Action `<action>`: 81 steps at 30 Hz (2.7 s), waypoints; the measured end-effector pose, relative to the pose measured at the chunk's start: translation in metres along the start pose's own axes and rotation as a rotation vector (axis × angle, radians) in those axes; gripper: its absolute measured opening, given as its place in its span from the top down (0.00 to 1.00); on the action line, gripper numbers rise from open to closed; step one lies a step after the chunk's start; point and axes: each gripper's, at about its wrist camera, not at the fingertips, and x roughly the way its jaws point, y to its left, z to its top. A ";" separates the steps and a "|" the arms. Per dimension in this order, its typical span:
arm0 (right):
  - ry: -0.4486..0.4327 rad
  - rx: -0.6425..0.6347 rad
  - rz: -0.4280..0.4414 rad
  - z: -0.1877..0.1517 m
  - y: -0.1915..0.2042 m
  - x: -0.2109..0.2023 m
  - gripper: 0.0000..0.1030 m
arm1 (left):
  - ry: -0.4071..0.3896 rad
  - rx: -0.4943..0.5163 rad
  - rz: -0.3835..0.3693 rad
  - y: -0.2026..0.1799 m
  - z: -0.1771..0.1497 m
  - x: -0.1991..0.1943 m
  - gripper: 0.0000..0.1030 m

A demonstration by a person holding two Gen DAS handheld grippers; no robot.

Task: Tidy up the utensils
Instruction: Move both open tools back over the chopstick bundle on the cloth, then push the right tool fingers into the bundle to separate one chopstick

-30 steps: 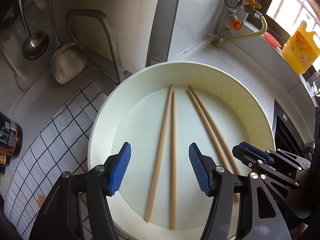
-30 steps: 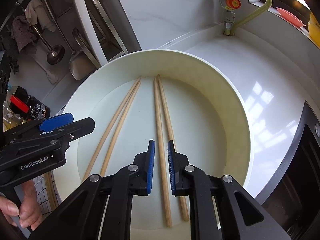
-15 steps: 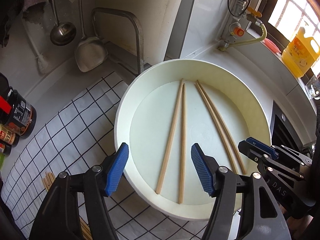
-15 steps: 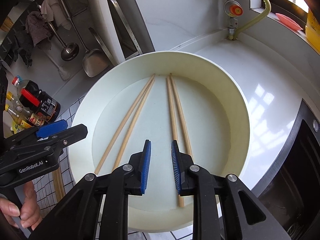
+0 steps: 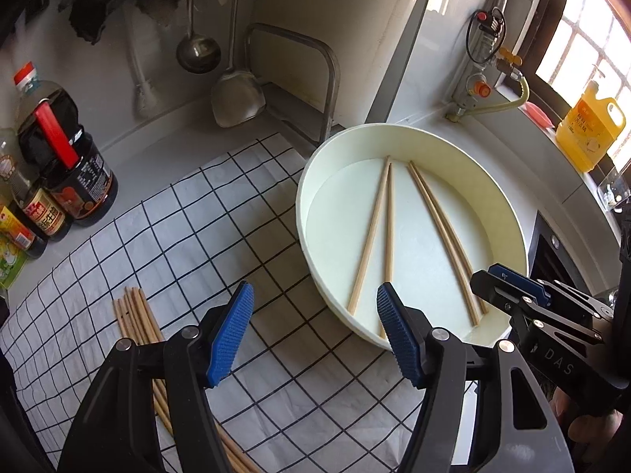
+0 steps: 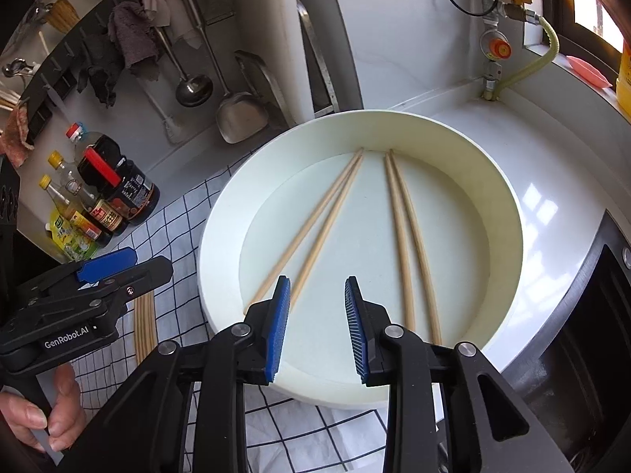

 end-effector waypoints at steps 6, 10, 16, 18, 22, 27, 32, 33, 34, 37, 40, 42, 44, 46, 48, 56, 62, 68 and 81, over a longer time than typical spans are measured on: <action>-0.005 -0.066 0.005 -0.008 0.028 -0.008 0.66 | -0.005 -0.029 0.009 0.023 -0.023 -0.016 0.38; -0.003 -0.094 0.010 -0.015 0.045 -0.009 0.66 | 0.006 -0.053 0.020 0.040 -0.038 -0.019 0.38; 0.029 -0.101 0.020 -0.027 0.068 -0.001 0.66 | 0.000 -0.089 0.048 0.066 -0.054 -0.029 0.34; 0.041 -0.108 0.027 -0.031 0.077 0.003 0.66 | 0.000 -0.101 0.060 0.077 -0.061 -0.032 0.34; 0.066 -0.132 0.039 -0.037 0.096 0.012 0.66 | 0.010 -0.138 0.074 0.098 -0.074 -0.036 0.34; 0.100 -0.178 0.052 -0.049 0.120 0.024 0.66 | 0.026 -0.184 0.098 0.121 -0.091 -0.036 0.31; 0.133 -0.218 0.077 -0.067 0.139 0.037 0.64 | 0.046 -0.239 0.125 0.143 -0.108 -0.033 0.29; 0.145 -0.226 0.080 -0.071 0.141 0.040 0.63 | 0.046 -0.251 0.131 0.146 -0.111 -0.032 0.28; 0.157 -0.233 0.080 -0.074 0.143 0.044 0.62 | 0.049 -0.262 0.136 0.150 -0.114 -0.031 0.28; 0.194 -0.256 0.067 -0.083 0.148 0.058 0.62 | 0.065 -0.297 0.150 0.163 -0.122 -0.024 0.26; 0.217 -0.264 0.062 -0.088 0.152 0.071 0.62 | 0.085 -0.331 0.162 0.175 -0.129 -0.015 0.26; 0.230 -0.268 0.068 -0.090 0.155 0.080 0.62 | 0.092 -0.343 0.172 0.180 -0.133 -0.011 0.26; 0.234 -0.286 0.069 -0.091 0.161 0.086 0.60 | 0.095 -0.349 0.180 0.184 -0.137 -0.007 0.26; 0.237 -0.307 0.071 -0.092 0.168 0.092 0.60 | 0.099 -0.349 0.188 0.186 -0.139 -0.004 0.26; 0.239 -0.321 0.070 -0.092 0.175 0.099 0.60 | 0.103 -0.351 0.191 0.187 -0.142 -0.002 0.26; 0.244 -0.346 0.062 -0.095 0.190 0.118 0.60 | 0.103 -0.372 0.186 0.192 -0.148 0.005 0.26; 0.246 -0.356 0.060 -0.096 0.194 0.124 0.60 | 0.105 -0.373 0.181 0.192 -0.150 0.008 0.26; 0.242 -0.392 0.041 -0.098 0.202 0.127 0.59 | 0.106 -0.372 0.178 0.193 -0.151 0.008 0.26; 0.242 -0.502 -0.021 -0.100 0.216 0.134 0.58 | 0.109 -0.364 0.178 0.191 -0.147 0.013 0.26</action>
